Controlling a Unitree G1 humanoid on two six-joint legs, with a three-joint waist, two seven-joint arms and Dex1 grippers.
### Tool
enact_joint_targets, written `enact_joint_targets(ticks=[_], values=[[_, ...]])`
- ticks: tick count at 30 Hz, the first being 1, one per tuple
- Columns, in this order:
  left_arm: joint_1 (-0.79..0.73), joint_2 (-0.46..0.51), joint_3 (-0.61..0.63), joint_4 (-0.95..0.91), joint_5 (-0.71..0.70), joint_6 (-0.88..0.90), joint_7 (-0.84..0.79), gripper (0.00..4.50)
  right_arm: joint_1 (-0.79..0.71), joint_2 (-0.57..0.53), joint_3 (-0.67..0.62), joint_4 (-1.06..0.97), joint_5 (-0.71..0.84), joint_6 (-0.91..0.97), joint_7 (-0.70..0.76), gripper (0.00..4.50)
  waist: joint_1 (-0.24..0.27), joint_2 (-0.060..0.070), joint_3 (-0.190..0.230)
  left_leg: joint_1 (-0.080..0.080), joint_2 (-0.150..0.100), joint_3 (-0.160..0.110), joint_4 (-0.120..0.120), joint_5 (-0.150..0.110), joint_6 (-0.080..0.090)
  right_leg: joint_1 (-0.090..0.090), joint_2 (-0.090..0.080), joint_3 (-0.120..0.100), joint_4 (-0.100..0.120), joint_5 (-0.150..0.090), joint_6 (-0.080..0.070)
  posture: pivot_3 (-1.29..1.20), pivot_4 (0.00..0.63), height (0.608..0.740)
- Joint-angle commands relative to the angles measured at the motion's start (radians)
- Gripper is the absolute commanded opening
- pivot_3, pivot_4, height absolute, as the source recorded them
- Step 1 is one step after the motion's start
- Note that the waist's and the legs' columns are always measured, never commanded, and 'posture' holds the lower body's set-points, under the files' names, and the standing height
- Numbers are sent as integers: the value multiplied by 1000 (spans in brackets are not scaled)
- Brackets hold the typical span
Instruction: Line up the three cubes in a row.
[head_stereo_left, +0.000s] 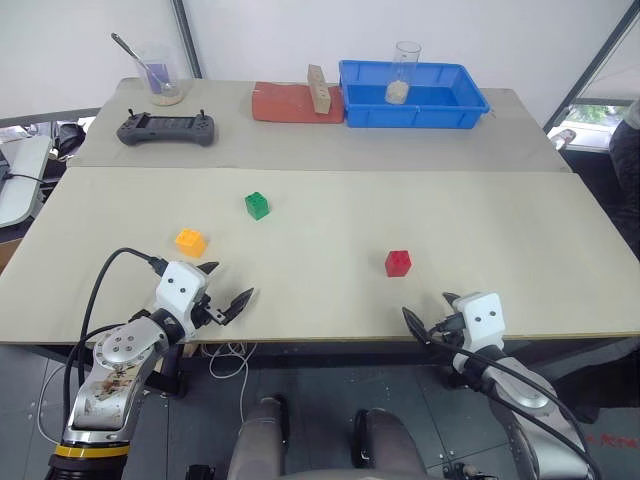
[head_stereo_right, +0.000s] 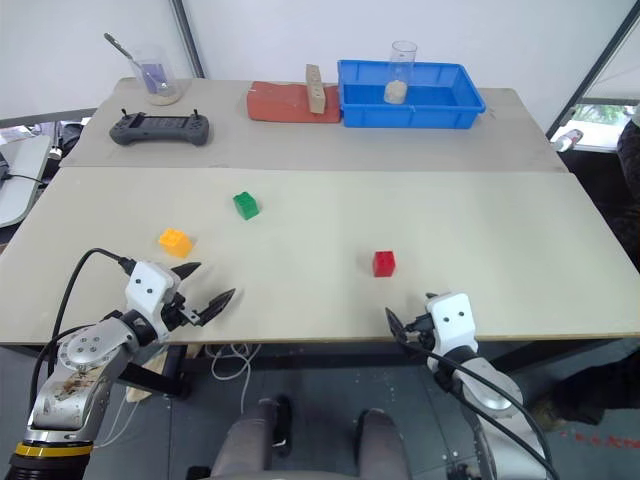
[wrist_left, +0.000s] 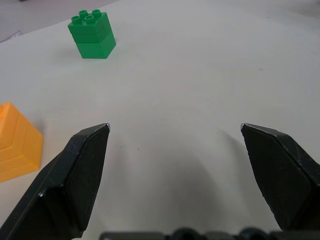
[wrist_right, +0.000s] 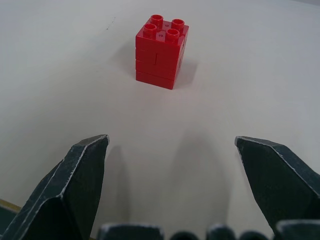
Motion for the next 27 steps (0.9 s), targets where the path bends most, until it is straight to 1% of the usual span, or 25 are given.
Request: enact_joint_targets(ticks=[1, 4, 9, 12, 15, 20, 22, 27], values=[[3, -2, 4, -8, -8, -58, -21, 4482, -6, 9, 11, -50, -7, -11, -14, 4500, 0, 0, 0, 0, 0, 0, 0, 0, 0, 0, 0, 0, 0, 0, 0, 0, 150, 740], [5, -2, 2, 33, -19, -109, -61, 4482, -12, 29, 38, -101, -22, 33, -46, 4500, 0, 0, 0, 0, 0, 0, 0, 0, 0, 0, 0, 0, 0, 0, 0, 0, 150, 740], [-53, 44, -2, -1, -159, -72, -236, 4482, -67, 50, 35, -108, -25, 100, -87, 4500, 1, 0, 0, 0, 0, 0, 0, 0, 0, 0, 0, 0, 0, 0, 0, 0, 150, 740], [-109, 106, -52, -18, -184, -91, -377, 4482, -105, 70, 45, -87, -32, 124, -111, 4500, 2, 0, 0, 0, 0, 0, 0, 0, 0, 0, 0, -1, 0, 0, 0, 0, 150, 740], [-171, 130, -104, -17, -193, -103, -463, 4482, -166, 96, 57, -47, -47, 145, -140, 4500, -1, 0, 0, 0, 0, 1, 0, 0, 0, 0, 0, 0, 0, 0, 0, 0, 150, 740], [-268, 98, -160, 17, -187, -97, -490, 4482, -253, 163, 85, 65, -57, 116, -172, 4500, -3, 0, 0, 0, 0, 0, 0, 0, 0, 1, 2, 0, 1, 2, -3, 0, 150, 740], [-287, 89, -168, 28, -183, -91, -487, 4482, -278, 186, 91, 116, -69, 94, -185, 4500, -4, 0, 0, 0, 0, 0, 1, 0, 0, 5, 2, 0, 1, 2, -3, 0, 150, 740], [-310, 86, -172, 28, -188, -74, -478, 4482, -324, 232, 91, 235, -108, 24, -236, 4500, -10, 0, 0, 0, 0, 0, 3, 0, 0, 6, 2, 0, 2, 2, -3, 0, 150, 740]])
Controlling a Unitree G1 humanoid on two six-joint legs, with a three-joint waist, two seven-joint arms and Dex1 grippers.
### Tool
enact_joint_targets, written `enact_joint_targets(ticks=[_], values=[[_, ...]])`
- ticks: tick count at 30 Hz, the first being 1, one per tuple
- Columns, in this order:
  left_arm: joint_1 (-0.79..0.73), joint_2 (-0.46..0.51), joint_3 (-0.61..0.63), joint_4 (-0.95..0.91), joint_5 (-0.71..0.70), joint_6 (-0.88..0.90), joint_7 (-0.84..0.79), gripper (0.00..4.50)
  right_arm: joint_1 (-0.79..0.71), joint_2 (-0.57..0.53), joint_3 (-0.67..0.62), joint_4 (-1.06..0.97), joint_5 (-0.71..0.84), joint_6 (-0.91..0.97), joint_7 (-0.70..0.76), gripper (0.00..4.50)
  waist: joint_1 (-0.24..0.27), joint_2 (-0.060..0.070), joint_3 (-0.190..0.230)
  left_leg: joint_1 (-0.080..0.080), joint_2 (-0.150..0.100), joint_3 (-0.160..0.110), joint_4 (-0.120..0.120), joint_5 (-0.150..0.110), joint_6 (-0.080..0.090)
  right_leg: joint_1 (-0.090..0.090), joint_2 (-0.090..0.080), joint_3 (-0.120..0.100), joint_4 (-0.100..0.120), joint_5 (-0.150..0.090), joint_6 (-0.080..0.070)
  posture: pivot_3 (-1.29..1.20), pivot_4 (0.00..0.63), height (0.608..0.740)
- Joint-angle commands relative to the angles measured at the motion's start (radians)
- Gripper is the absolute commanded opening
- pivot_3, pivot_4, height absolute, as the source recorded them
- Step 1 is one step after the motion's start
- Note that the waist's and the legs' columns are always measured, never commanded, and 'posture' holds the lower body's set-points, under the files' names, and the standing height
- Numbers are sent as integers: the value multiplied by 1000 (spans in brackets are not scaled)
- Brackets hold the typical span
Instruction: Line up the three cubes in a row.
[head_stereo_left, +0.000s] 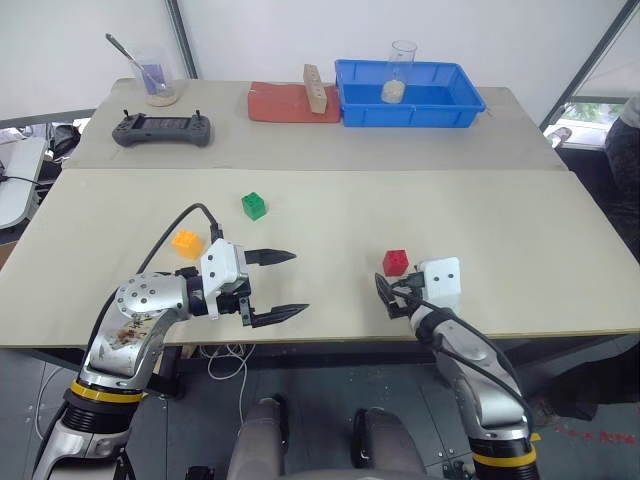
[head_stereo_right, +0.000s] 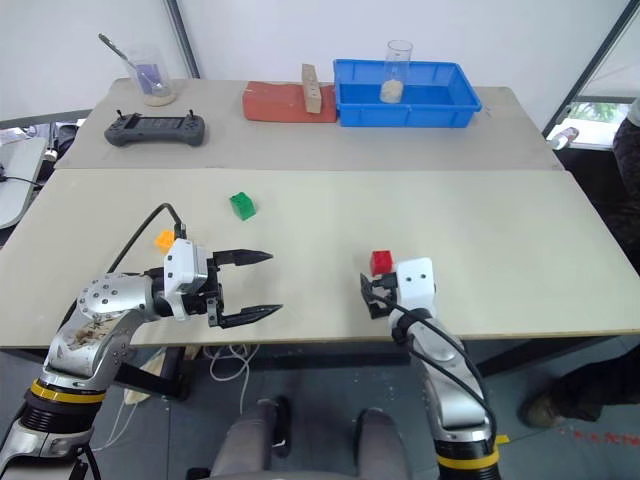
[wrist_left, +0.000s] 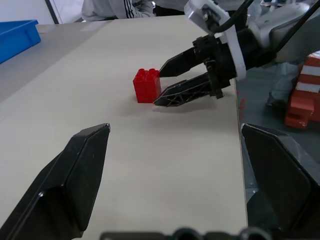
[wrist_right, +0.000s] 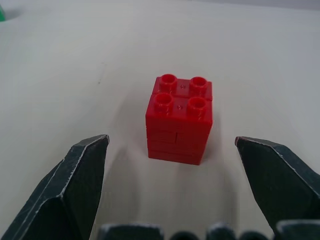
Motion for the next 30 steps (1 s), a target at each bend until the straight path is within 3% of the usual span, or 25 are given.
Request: enact_joint_targets(ticks=[1, 3, 12, 17, 20, 24, 30], values=[[-31, -2, 5, -20, -14, 11, 7, 4482, -25, 14, -13, 31, -26, -72, -38, 4500, 0, 0, 0, 0, 0, 0, 0, 0, 0, 0, 0, 0, 0, 0, 0, 0, 150, 740], [-35, -1, 7, -23, -16, 18, 10, 4496, -31, 17, -17, 47, -34, -98, -46, 4244, -1, 0, 0, 0, 0, 0, 0, 0, 0, 0, 0, 0, 0, 0, 0, 0, 150, 740], [-38, -4, 14, -60, -30, 60, 47, 4500, -59, 4, -21, 102, -43, -160, -35, 1373, -9, 0, 0, 0, 0, 0, 1, 0, 0, 1, 0, 0, 1, 0, 0, 0, 150, 740], [-2, -13, 29, -100, -37, 88, 102, 4500, -82, -71, -13, 62, 9, -143, 97, 1376, -10, 0, 0, 0, 0, -1, 1, 0, 0, 1, 0, 0, 1, 0, 0, 0, 150, 740], [57, -24, 44, -135, -38, 92, 142, 4500, -136, -172, 2, 51, 111, -105, 309, 1376, -16, 0, 0, 0, 0, 0, 1, 0, 0, 1, 0, 1, 1, 0, 0, 0, 150, 740], [175, -43, 66, -182, -23, 66, 197, 4500, -263, -334, 15, 180, 232, -137, 662, 1376, -19, 0, 0, 2, 0, -1, 1, 0, 0, 2, 2, 2, 2, 1, -1, 0, 150, 740], [334, -47, 94, -272, -27, 42, 237, 4500, -421, -446, 77, 494, 235, -352, 1071, 1376, -9, 0, 0, 3, 1, -3, 1, 0, 0, 2, 4, 2, 1, 0, -2, 0, 150, 740]])
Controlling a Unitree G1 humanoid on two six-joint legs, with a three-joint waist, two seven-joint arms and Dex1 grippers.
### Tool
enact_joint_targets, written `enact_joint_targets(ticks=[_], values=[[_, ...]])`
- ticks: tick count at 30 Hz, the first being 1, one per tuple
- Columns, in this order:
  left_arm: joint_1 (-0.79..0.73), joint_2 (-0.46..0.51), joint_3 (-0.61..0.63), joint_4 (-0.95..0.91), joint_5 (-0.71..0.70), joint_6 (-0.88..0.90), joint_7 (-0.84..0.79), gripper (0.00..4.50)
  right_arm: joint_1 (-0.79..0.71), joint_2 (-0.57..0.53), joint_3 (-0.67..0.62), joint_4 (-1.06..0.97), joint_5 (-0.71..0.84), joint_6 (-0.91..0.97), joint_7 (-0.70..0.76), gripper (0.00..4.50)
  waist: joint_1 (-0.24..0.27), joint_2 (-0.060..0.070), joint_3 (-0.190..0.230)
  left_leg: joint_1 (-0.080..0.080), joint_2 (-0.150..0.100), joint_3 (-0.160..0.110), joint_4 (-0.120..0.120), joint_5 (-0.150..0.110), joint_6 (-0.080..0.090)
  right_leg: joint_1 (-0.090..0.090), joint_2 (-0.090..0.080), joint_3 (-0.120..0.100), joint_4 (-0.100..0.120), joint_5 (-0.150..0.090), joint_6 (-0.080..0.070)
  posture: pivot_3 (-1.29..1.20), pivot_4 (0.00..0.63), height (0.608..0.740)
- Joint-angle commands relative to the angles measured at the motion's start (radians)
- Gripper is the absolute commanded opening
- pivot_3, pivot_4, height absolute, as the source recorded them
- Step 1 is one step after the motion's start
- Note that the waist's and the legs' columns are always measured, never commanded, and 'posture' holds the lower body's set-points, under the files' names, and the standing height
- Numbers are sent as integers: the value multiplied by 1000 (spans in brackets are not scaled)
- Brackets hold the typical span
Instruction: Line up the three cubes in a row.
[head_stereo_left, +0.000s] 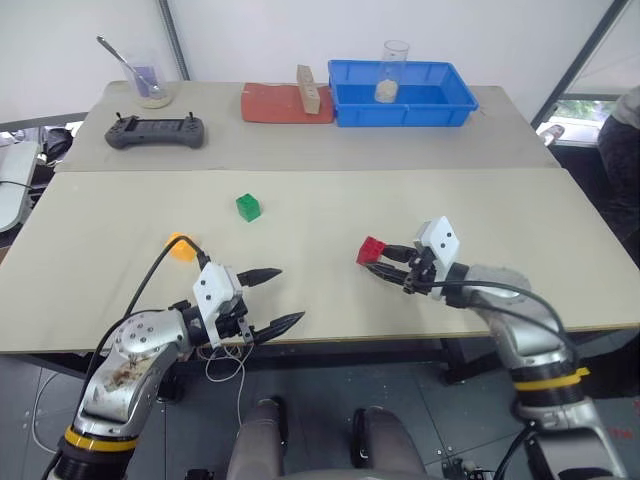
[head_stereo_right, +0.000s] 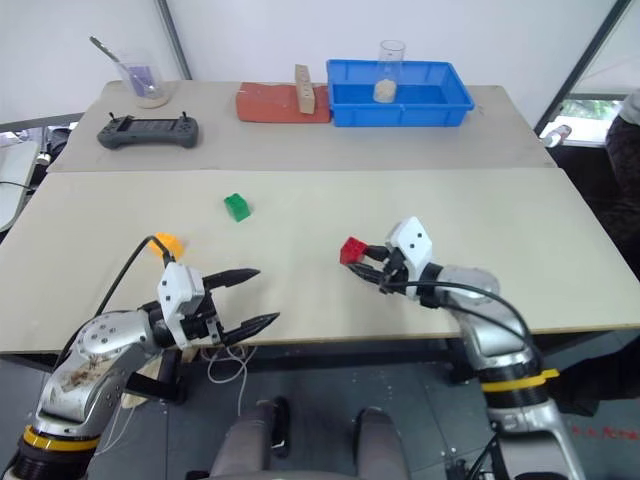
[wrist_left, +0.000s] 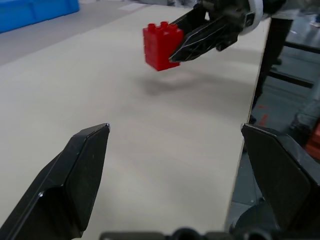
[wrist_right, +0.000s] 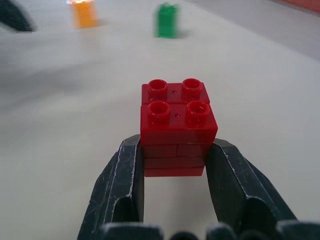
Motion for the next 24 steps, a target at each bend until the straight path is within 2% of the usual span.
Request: enact_joint_targets(ticks=[1, 7, 12, 18, 20, 24], values=[[39, 0, 29, -78, -11, -25, 18, 4500, -66, -20, 29, 144, 1, -158, 201, 1376, 3, 0, 0, 0, 0, 0, 0, 0, 0, 0, 0, 0, 0, 0, 0, 0, 150, 740], [56, 17, 31, -114, -31, -7, 11, 4500, -171, -3, 82, 434, -76, -381, 366, 1376, 6, 0, 0, 0, 0, 0, 2, 0, 0, -1, 0, 0, 0, 0, 0, 0, 150, 740], [44, 36, 20, -130, -49, 11, -6, 4500, -210, 19, 94, 503, -89, -420, 445, 1376, 4, 0, 0, 0, 0, 0, 2, 0, 0, 0, 0, 0, 1, 2, 1, 0, 150, 740], [31, 49, -6, -118, -58, 11, -40, 4500, -252, 29, 92, 597, -114, -441, 464, 1376, 3, 1, 0, 0, 0, 0, 2, 0, -1, -1, 1, 0, 2, 2, 1, 0, 150, 740], [26, 53, -10, -110, -62, 10, -55, 4500, -261, 27, 92, 619, -122, -446, 471, 2437, 3, 1, 0, 1, 0, 0, 2, 0, -1, -1, 1, 0, 2, 1, -1, 0, 150, 740], [2, 55, -15, -65, -53, -9, -89, 4500, -284, 18, 83, 660, -135, -450, 476, 3758, 5, 1, 0, 1, 0, 0, 2, 0, -1, -1, 0, 0, 2, 1, -1, 0, 150, 740]])
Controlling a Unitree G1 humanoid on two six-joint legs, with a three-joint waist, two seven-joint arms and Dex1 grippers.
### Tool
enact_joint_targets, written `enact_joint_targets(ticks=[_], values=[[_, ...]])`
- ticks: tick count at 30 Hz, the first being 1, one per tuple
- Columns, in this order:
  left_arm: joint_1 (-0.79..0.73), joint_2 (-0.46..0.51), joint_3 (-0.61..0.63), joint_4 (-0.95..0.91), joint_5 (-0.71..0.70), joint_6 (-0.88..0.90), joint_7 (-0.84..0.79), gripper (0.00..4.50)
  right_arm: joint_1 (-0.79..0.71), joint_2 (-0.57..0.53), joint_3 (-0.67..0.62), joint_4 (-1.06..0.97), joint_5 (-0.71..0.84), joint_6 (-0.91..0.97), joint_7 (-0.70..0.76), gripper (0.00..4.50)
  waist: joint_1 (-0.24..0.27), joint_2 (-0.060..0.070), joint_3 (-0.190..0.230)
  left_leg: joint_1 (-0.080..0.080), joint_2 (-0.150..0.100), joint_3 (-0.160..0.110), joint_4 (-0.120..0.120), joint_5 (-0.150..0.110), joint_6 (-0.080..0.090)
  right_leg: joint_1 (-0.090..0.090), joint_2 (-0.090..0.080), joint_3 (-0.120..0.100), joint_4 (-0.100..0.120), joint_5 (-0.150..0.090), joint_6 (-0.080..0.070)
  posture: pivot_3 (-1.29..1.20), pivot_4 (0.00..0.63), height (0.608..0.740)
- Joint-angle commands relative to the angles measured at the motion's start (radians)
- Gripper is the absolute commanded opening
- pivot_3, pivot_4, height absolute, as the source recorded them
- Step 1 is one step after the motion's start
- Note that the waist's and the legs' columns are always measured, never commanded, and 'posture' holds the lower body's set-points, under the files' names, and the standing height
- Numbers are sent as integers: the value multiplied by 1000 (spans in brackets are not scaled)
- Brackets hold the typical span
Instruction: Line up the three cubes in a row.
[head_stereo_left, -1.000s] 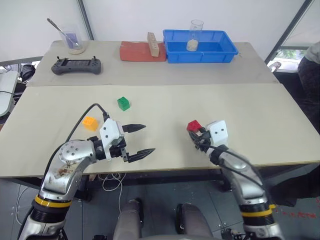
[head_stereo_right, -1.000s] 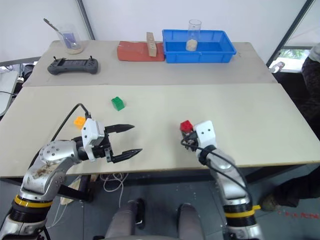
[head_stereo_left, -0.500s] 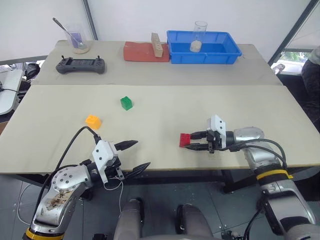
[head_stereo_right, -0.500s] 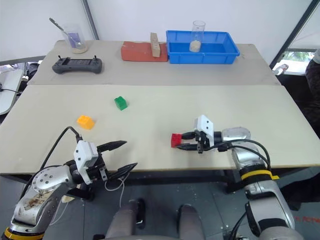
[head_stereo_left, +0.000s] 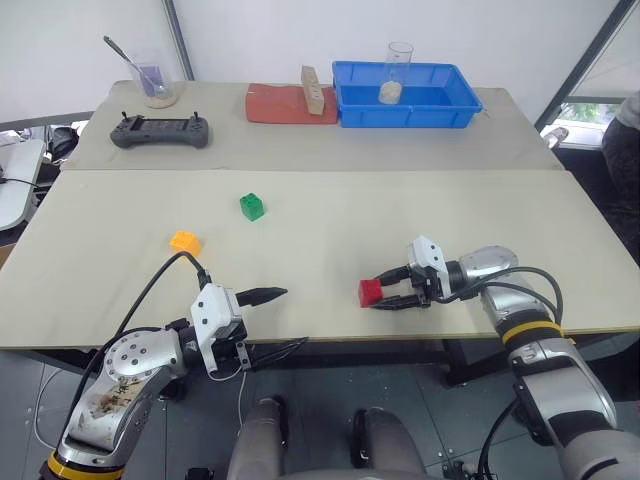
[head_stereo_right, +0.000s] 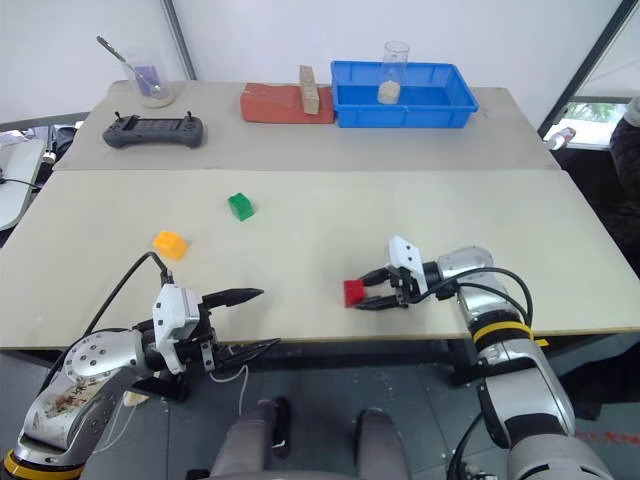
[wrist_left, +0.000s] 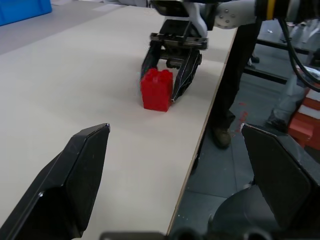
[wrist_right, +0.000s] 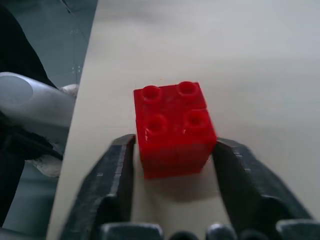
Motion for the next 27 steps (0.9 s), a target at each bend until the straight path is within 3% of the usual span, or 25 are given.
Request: enact_joint_targets(ticks=[1, 2, 7, 11, 14, 19, 23, 27], values=[[-24, 1, -4, 28, -4, -34, -28, 4500, -34, -22, -25, 16, -8, -19, 11, 4071, -1, 0, 0, 0, 0, 0, 0, 0, 0, 0, 0, 0, 0, 0, 0, 0, 150, 740], [-27, -1, -5, 39, -1, -40, -33, 4500, -36, -27, -27, 17, -9, -20, 11, 4460, -2, 0, 0, 0, 0, 0, 0, 0, 0, 1, 0, 0, 0, 0, 0, 0, 150, 740], [-45, -47, 11, 151, 41, -80, 27, 4500, 5, -90, -60, -85, 11, 26, 2, 4485, 3, 1, 1, 0, 0, 0, 0, 0, 0, 1, 0, 0, 1, 1, 1, 0, 150, 740], [-101, -151, 47, 268, 123, -103, 223, 4500, 117, -123, -135, -417, 93, 250, -117, 4485, 11, 1, 1, 0, 0, 0, 0, 0, 0, 1, 0, 0, 1, 1, 2, 0, 150, 740], [-179, -264, 55, 353, 213, -103, 427, 4500, 238, -121, -192, -774, 197, 536, -286, 4485, 16, 1, 1, 0, 0, 0, 0, 0, 0, 1, 0, 0, 2, 3, 4, 0, 150, 740], [-335, -445, 48, 501, 356, -117, 734, 4500, 360, -65, -222, -1160, 295, 828, -552, 4485, 31, 0, 0, -1, -1, -2, 3, 0, 0, 2, -1, 0, 2, 3, 4, 0, 150, 740], [-481, -495, 30, 694, 456, -203, 860, 4500, 385, -26, -226, -1262, 307, 898, -677, 4485, 40, 0, 0, -3, -1, -2, 4, 0, 0, 1, 0, 0, 1, 3, 4, 0, 150, 740], [-590, -518, 51, 864, 461, -246, 924, 4500, 378, -27, -231, -1284, 318, 920, -730, 4485, 40, 0, 0, -3, -1, -2, 4, 0, 0, 1, 0, 0, 0, 4, 6, 0, 150, 740]])
